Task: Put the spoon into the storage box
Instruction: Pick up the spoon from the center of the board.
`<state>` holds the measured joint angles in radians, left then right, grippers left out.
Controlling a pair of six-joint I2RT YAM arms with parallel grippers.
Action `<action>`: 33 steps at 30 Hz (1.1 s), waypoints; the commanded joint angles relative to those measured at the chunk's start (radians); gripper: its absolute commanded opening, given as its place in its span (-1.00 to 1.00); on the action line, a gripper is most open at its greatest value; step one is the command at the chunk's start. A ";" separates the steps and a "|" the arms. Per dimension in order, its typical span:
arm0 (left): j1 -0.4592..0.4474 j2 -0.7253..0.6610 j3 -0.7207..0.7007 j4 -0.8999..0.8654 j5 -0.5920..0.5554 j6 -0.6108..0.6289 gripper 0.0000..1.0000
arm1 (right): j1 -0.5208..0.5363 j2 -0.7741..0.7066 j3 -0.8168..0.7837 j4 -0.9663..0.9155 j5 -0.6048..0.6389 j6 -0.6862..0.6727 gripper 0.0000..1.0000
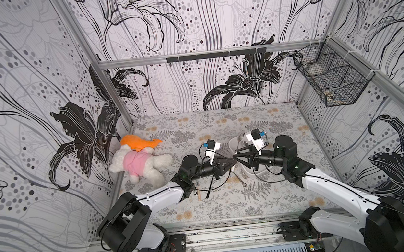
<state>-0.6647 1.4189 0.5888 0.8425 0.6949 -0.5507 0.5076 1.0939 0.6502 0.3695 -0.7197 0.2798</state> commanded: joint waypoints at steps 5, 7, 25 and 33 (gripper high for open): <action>0.011 0.034 0.011 0.143 0.083 -0.054 -1.00 | 0.013 0.023 -0.001 0.043 -0.072 0.025 -0.37; 0.014 0.033 0.003 0.171 0.091 -0.065 -1.00 | 0.014 0.023 -0.004 0.047 -0.079 0.028 -0.41; 0.040 -0.020 -0.017 0.040 -0.026 -0.017 -0.14 | 0.013 0.015 0.092 -0.129 0.120 0.038 -1.00; 0.042 -0.164 0.044 -0.595 -0.669 0.066 0.08 | -0.001 0.176 0.325 -0.585 0.562 -0.031 -1.00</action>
<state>-0.6315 1.2808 0.5903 0.5373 0.3283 -0.5262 0.5152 1.1980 0.8948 0.0296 -0.3916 0.2924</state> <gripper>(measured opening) 0.543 0.160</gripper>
